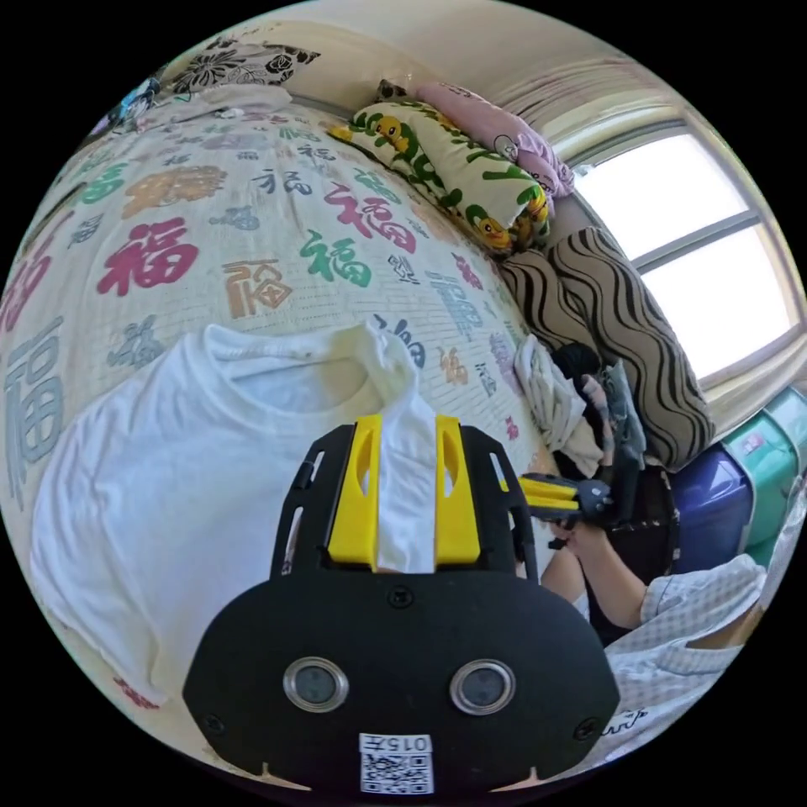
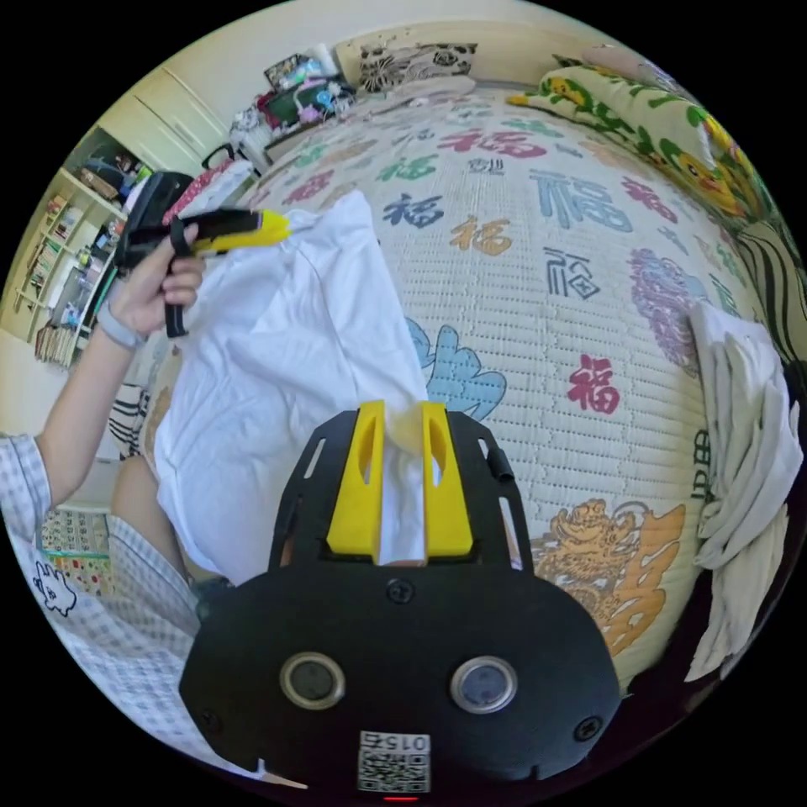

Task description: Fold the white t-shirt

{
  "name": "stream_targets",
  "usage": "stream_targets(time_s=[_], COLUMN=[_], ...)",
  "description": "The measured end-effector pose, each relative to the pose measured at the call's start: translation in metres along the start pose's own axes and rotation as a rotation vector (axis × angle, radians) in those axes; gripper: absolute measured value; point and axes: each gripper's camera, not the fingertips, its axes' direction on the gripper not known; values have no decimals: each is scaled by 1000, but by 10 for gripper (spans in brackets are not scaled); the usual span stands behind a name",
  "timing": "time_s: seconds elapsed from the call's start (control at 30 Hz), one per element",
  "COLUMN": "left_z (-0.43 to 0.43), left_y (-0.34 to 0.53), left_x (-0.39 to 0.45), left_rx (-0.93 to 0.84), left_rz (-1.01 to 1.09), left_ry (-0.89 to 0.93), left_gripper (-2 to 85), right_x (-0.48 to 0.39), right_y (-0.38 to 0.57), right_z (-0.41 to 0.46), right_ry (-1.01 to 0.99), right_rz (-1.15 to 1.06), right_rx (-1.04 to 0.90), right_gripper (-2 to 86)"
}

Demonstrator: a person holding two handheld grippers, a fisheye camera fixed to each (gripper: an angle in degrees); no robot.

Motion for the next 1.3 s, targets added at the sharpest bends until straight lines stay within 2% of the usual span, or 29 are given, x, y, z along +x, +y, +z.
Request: stream_targets(time_s=[0.13, 0.2, 0.27, 0.33, 0.43, 0.5, 0.57, 0.67, 0.77, 0.9, 1.1, 1.2, 1.3], left_z=[32, 28, 26, 30, 2, -37, -55, -56, -53, -58, -89, -69, -76], left_y=[-23, -29, -31, -31, -14, 18, 50, 96, 120, 125, 124, 131, 142], left_x=[-4, -1, -1, -4, -5, -13, -18, -18, -15, -17, -15, -27, -36], left_rx=[-86, 9, 37, 2, 48, 110, 96, -6, -33, -21, -67, -183, -142], left_rz=[-1, 15, 16, 19, 23, -29, -64, -87, -86, -117, -121, -138, -182], left_ry=[-99, -64, -124, -142, -155, -57, 18, 69, 65, 103, 116, 54, 105], left_gripper=[27, 3, 3, 12, 69, 87, 89, 94, 85, 16, 0, 6, 14], right_x=[0, 13, 23, 28, 25, 16, 0, -32, -49, -55, -35, -42, -51], right_y=[4, 10, 13, 15, 23, 34, 39, 29, 12, 5, 18, 15, 14], right_z=[-5, -12, -13, -11, -19, -35, -42, -27, 0, -2, -27, -5, 2], right_ry=[81, 90, 54, 4, 83, 24, -69, -92, -112, -59, -298, -279, -239], right_rz=[-3, 76, 115, 133, 163, 139, 60, -37, -27, 31, 88, 68, 75], right_rx=[40, 84, 89, 82, 90, 172, 228, 177, 96, 93, 94, 13, -7], right_gripper=[2, -6, -7, -4, 12, 34, 45, 62, 66, 21, 8, 20, 31])
